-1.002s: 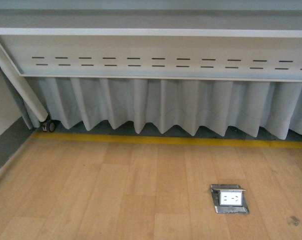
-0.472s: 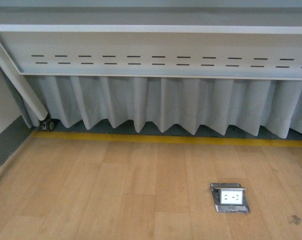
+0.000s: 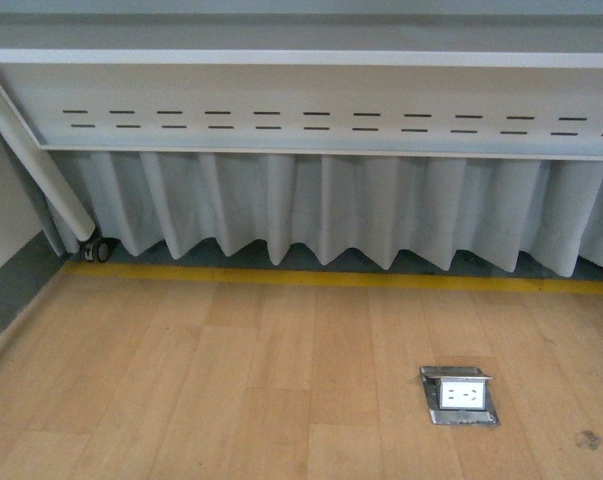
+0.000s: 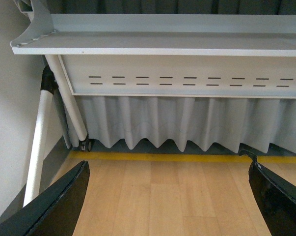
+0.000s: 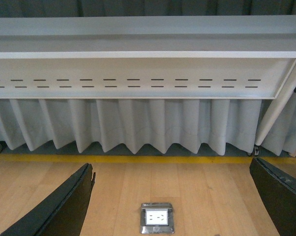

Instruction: Wind up and store yellow beetle toy

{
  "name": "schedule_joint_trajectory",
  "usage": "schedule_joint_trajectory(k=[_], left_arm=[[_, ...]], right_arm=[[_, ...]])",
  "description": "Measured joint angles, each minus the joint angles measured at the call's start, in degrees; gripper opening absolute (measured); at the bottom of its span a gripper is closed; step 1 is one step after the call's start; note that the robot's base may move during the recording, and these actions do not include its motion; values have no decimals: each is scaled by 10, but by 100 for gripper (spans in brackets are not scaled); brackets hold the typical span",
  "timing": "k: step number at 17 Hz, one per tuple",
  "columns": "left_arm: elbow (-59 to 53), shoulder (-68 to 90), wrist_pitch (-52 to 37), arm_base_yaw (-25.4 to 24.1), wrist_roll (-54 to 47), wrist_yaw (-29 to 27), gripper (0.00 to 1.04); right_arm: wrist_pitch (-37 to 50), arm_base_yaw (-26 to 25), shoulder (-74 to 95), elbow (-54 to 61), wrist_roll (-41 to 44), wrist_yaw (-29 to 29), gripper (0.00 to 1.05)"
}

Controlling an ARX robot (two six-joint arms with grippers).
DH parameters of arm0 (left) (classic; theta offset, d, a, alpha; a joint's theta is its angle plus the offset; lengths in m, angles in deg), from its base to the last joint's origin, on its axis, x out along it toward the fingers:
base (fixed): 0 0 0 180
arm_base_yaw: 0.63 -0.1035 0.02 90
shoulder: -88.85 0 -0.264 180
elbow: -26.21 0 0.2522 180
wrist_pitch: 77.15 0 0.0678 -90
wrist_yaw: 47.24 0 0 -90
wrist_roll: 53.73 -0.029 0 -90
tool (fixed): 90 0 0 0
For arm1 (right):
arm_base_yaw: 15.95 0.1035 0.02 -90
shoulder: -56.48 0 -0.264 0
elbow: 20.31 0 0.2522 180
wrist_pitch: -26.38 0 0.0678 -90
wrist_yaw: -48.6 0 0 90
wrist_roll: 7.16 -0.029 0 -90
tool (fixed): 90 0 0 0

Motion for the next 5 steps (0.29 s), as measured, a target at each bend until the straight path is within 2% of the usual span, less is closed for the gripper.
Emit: schedule_joint_trajectory(k=[5], left_arm=[[0, 0, 0, 0, 0, 0, 98]], right_arm=[[0, 0, 0, 0, 0, 0, 98]])
